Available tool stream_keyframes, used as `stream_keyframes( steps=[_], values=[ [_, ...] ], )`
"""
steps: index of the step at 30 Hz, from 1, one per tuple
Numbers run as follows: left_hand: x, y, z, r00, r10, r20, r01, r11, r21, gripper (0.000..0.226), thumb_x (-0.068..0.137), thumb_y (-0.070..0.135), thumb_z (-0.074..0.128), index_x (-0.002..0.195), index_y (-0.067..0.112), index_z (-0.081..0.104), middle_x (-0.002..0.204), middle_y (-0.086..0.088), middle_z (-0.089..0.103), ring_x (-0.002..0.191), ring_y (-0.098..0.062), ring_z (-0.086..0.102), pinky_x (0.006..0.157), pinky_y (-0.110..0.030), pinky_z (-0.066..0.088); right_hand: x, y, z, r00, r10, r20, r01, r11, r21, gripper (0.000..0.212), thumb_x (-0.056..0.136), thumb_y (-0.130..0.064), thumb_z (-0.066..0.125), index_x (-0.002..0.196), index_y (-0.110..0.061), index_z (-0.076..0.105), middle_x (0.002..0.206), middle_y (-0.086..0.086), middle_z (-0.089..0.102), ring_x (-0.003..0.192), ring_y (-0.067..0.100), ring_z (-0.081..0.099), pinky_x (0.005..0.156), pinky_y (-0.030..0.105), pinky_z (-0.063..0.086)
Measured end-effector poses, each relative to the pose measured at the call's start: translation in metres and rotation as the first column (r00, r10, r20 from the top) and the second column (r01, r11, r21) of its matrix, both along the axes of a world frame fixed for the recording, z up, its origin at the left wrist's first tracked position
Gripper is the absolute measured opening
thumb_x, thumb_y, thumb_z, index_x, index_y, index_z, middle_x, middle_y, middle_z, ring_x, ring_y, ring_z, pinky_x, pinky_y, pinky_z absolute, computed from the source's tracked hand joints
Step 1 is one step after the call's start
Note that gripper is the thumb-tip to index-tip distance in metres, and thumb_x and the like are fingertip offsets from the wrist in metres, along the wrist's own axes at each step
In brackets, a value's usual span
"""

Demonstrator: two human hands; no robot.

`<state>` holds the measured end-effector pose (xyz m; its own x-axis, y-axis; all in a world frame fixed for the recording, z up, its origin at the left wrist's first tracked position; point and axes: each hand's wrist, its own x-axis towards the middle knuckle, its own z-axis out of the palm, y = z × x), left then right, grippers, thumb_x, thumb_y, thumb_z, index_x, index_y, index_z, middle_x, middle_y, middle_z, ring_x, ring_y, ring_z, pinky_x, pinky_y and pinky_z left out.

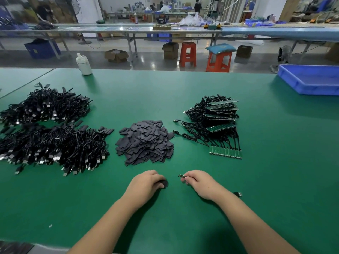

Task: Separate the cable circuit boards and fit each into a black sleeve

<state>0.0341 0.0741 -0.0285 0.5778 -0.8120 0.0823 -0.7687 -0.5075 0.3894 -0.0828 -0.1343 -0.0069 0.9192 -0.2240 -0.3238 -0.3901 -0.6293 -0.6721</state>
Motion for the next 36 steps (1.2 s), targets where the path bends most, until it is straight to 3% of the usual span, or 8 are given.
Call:
stream_keyframes(
  steps=[2,4,10,14,19,23,29,36],
  values=[
    [-0.004,-0.002,0.004,0.999,0.018,-0.045,-0.023,0.994,-0.106,0.026,0.094,0.037,0.063,0.116,0.026,0.07,0.106,0.01,0.067,0.098,-0.012,0.061,0.085,-0.028,0.048,0.0,-0.001,-0.002,1.0,-0.022,0.001,0.021,0.999,0.043,0.027,0.103,-0.024,0.046,0.096,-0.017,0.071,0.103,-0.01,0.071,0.091,0.019,0.065,0.088,0.038,0.051],
    [-0.007,-0.004,0.006,0.996,0.056,-0.074,-0.07,0.977,-0.204,0.023,0.091,0.031,0.068,0.112,0.022,0.073,0.101,0.009,0.069,0.093,-0.011,0.063,0.084,-0.027,0.049,0.0,-0.001,-0.002,0.999,-0.032,0.011,0.031,0.997,0.066,0.027,0.102,-0.03,0.048,0.097,-0.017,0.071,0.097,-0.002,0.072,0.079,0.016,0.057,0.081,0.038,0.051],
    [-0.016,-0.01,0.007,0.994,0.082,-0.077,-0.102,0.94,-0.324,0.017,0.086,0.027,0.074,0.102,0.021,0.076,0.092,0.012,0.071,0.083,-0.005,0.063,0.079,-0.018,0.048,-0.004,0.0,0.002,0.996,-0.084,0.032,0.075,0.972,0.224,0.025,0.101,-0.028,0.053,0.12,-0.031,0.069,0.097,-0.018,0.068,0.088,-0.003,0.06,0.078,0.015,0.044],
    [-0.02,-0.013,0.007,0.994,0.073,-0.086,-0.098,0.933,-0.346,0.016,0.085,0.026,0.075,0.1,0.02,0.077,0.09,0.011,0.071,0.081,-0.005,0.063,0.078,-0.017,0.048,-0.005,0.001,0.001,0.991,-0.123,0.044,0.105,0.948,0.3,0.022,0.097,-0.022,0.062,0.115,-0.028,0.071,0.1,-0.002,0.074,0.081,0.007,0.059,0.08,0.023,0.048],
    [-0.024,-0.018,0.007,0.994,0.058,-0.091,-0.086,0.934,-0.347,0.015,0.086,0.026,0.074,0.101,0.021,0.076,0.09,0.01,0.07,0.081,-0.005,0.062,0.076,-0.016,0.046,-0.004,0.003,-0.003,0.988,-0.144,0.058,0.109,0.908,0.404,0.018,0.095,-0.014,0.062,0.107,-0.021,0.073,0.079,0.004,0.062,0.071,0.016,0.046,0.069,0.029,0.039],
    [-0.027,-0.018,0.009,0.993,0.053,-0.104,-0.086,0.935,-0.343,0.015,0.086,0.025,0.074,0.101,0.021,0.077,0.09,0.01,0.07,0.082,-0.004,0.062,0.076,-0.014,0.045,-0.006,0.002,-0.004,0.985,-0.16,0.063,0.119,0.899,0.422,0.016,0.096,-0.014,0.062,0.105,-0.023,0.073,0.069,-0.001,0.057,0.064,0.013,0.045,0.062,0.023,0.039],
    [-0.028,-0.019,0.011,0.993,0.056,-0.102,-0.088,0.933,-0.349,0.017,0.086,0.024,0.075,0.103,0.02,0.076,0.091,0.01,0.07,0.083,-0.006,0.062,0.078,-0.016,0.046,-0.007,0.003,-0.005,0.98,-0.183,0.074,0.136,0.899,0.417,0.02,0.096,-0.018,0.063,0.094,-0.035,0.072,0.067,-0.004,0.059,0.065,0.011,0.05,0.069,0.024,0.046],
    [-0.03,-0.021,0.012,0.992,0.041,-0.118,-0.08,0.932,-0.353,0.019,0.086,0.023,0.074,0.104,0.018,0.076,0.091,0.007,0.071,0.085,-0.009,0.063,0.081,-0.023,0.049,-0.008,0.006,-0.003,0.98,-0.184,0.073,0.141,0.907,0.396,0.016,0.097,-0.016,0.062,0.101,-0.03,0.07,0.07,-0.002,0.059,0.066,0.012,0.05,0.066,0.023,0.045]
  ],
)
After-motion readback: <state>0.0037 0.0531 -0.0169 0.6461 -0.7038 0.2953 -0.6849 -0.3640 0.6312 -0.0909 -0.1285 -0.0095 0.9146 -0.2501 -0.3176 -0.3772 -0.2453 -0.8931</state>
